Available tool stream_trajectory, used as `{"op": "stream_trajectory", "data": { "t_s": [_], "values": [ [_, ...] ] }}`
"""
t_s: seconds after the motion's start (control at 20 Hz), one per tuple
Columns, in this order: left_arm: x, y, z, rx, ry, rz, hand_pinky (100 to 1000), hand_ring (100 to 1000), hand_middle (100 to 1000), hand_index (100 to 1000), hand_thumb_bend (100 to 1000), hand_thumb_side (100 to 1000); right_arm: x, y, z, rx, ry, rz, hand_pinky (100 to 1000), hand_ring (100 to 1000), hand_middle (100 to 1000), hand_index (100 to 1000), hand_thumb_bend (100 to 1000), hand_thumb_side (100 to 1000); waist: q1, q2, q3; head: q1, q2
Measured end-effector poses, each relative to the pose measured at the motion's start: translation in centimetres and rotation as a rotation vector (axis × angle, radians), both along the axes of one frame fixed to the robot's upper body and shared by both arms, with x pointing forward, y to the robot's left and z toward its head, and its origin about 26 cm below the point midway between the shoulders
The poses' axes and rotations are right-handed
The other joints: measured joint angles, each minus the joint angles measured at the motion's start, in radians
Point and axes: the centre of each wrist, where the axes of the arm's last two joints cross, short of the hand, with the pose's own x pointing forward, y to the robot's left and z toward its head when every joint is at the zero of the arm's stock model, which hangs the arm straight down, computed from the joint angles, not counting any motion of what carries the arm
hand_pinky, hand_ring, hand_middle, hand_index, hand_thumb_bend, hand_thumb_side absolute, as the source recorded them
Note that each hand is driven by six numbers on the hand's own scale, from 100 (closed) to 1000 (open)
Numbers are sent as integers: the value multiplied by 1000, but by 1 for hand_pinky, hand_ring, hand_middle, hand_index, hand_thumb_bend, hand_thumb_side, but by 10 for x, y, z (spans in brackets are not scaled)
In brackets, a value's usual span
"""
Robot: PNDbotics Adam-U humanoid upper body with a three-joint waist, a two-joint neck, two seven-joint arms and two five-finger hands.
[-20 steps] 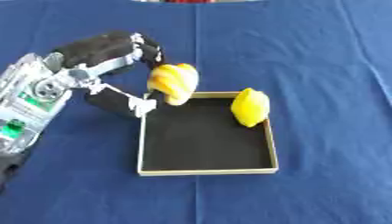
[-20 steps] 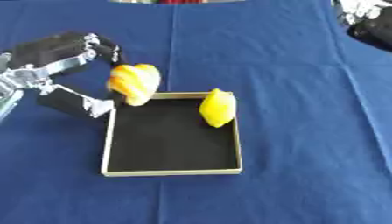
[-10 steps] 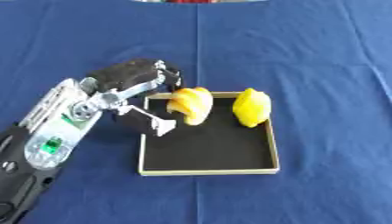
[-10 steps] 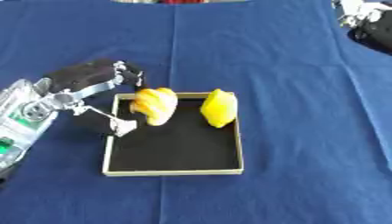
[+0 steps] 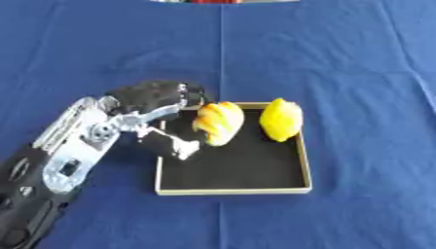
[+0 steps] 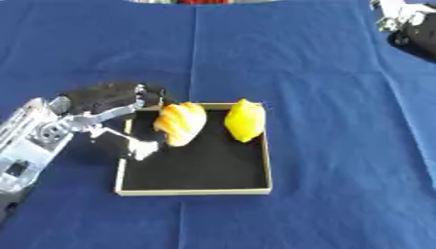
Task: Pick up objects on the table and place them in the box.
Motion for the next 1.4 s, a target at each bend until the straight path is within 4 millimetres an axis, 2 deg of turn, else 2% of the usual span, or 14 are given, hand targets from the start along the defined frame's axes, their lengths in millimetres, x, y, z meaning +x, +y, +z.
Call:
{"op": "stream_trajectory", "data": {
  "t_s": [0.2, 0.4, 0.45, 0.6, 0.75, 0.8, 0.9, 1.0, 1.15, 1.4],
  "values": [
    [-2, 1, 5, 8, -26, -15, 953, 938, 856, 946, 527, 611, 0, 0, 0, 1, 2, 1, 883, 893, 834, 859, 100, 516, 0, -1, 1, -1, 0],
    [-7, 2, 13, -13, -57, -29, 949, 935, 852, 943, 505, 620, 0, -1, -3, 3, 11, 0, 883, 893, 834, 858, 100, 515, 0, -5, 3, -4, -1],
    [-9, 3, 15, -22, -66, -33, 949, 935, 852, 942, 517, 597, 0, -1, -3, 3, 11, 0, 883, 893, 834, 858, 100, 517, 0, -6, 4, -4, -1],
    [-15, 6, 24, -58, -93, -41, 926, 915, 830, 922, 462, 566, 0, -1, -3, 3, 14, -1, 883, 893, 834, 859, 100, 516, -1, -6, 7, -5, -4],
    [-24, 11, 37, -144, -129, -43, 902, 888, 812, 904, 362, 527, 0, -1, -4, 3, 18, -3, 883, 893, 834, 859, 100, 515, -2, -7, 8, -8, -4],
    [-28, 15, 42, -181, -141, -40, 891, 875, 802, 891, 295, 483, 0, -2, -5, 3, 20, -3, 883, 893, 834, 859, 100, 514, -2, -8, 9, -8, -5],
    [-37, 24, 53, -266, -168, -29, 863, 843, 775, 857, 146, 461, 0, -2, -5, 4, 20, -4, 883, 893, 833, 859, 100, 510, -2, -10, 13, -11, -5],
    [-46, 38, 62, -385, -193, -6, 841, 821, 754, 821, 100, 459, 0, -2, -5, 6, 15, -5, 883, 892, 833, 859, 100, 506, -2, -11, 15, -17, -7],
    [-58, 65, 73, -607, -241, 52, 824, 802, 734, 790, 100, 439, -1, -4, -3, 14, 1, -7, 883, 892, 833, 859, 100, 502, -3, -11, 23, -23, -8],
    [-67, 110, 80, -1008, -413, 124, 806, 783, 722, 785, 141, 482, -1, -7, -1, 31, -25, -11, 885, 889, 831, 857, 100, 500, -14, -11, 29, -34, -9]
  ]
}}
